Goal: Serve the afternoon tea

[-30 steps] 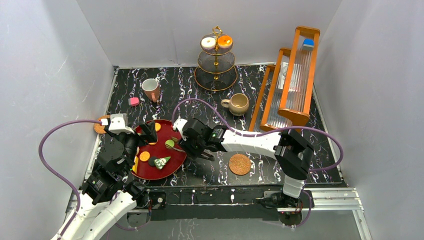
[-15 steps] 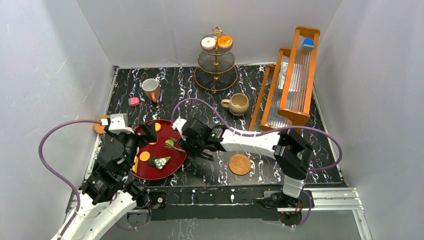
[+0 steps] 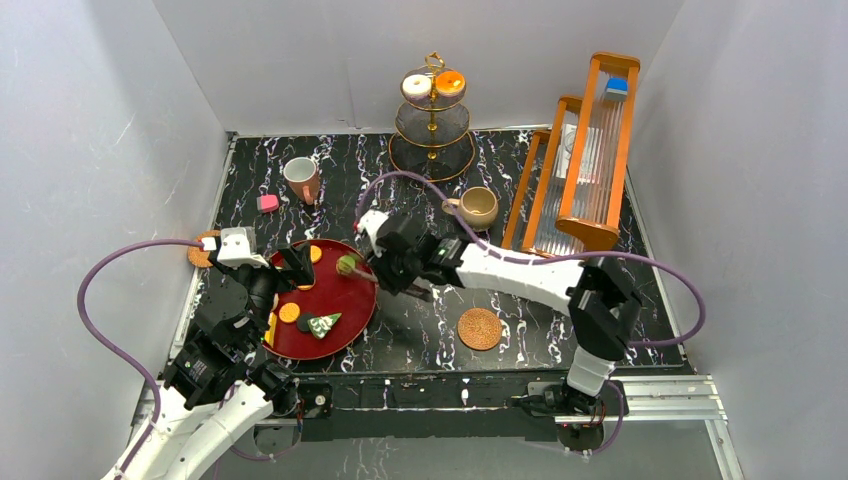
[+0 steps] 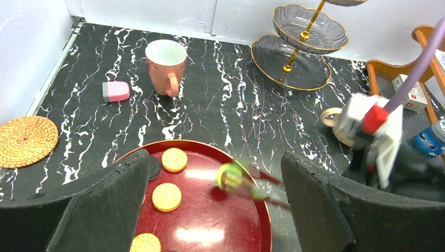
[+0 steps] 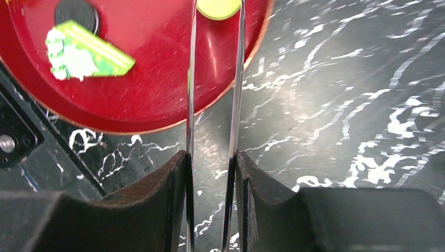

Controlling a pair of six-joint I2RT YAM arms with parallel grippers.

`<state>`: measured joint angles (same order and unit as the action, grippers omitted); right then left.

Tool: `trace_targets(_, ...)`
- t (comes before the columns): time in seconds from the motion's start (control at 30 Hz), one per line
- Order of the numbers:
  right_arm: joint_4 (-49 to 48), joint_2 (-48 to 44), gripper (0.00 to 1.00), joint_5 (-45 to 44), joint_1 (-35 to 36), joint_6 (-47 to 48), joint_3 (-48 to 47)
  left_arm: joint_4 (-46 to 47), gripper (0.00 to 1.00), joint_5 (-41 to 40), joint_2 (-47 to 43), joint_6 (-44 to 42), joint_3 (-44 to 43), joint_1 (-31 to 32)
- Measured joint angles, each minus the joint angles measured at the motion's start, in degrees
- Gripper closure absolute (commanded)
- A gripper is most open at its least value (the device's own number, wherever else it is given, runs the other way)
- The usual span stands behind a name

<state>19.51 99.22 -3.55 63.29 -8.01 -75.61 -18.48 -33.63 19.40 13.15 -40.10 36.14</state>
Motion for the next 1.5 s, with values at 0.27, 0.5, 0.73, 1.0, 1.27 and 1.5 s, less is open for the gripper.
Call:
trace_targets(0.27, 0.3, -7.2, 0.59, -0.1, -10.3, -0.1, -4.5, 0.0, 0.08, 0.1, 0.4, 0.1, 0.0, 0.0)
trace_targets(0.5, 1.8, -8.0, 0.58, -2.5, -18.6, 1.7, -14.3, 0.0, 0.08, 0.3, 0.8, 0.1, 0.0, 0.0)
trace_targets(0.73, 3.6, -7.6, 0.58, -4.3, -25.0, 2.7, -22.3, 0.0, 0.08, 0.7, 0.8, 0.1, 0.0, 0.0)
trace_targets(1.0, 3.6, -2.7, 0.58, -4.8, -29.9, 2.6, -27.6, 0.0, 0.08, 1.3, 0.8, 0.1, 0.0, 0.0)
trace_targets(1.27, 4.4, 4.5, 0.57, -3.6, -32.1, 2.1, -31.3, 0.0, 0.08, 1.6, 1.1, 0.1, 0.0, 0.0)
trace_targets(1.5, 4.5, 6.1, 0.54, -3.6, -33.2, 1.9, -32.0, 0.0, 0.08, 1.7, 1.2, 0.1, 0.0, 0.0)
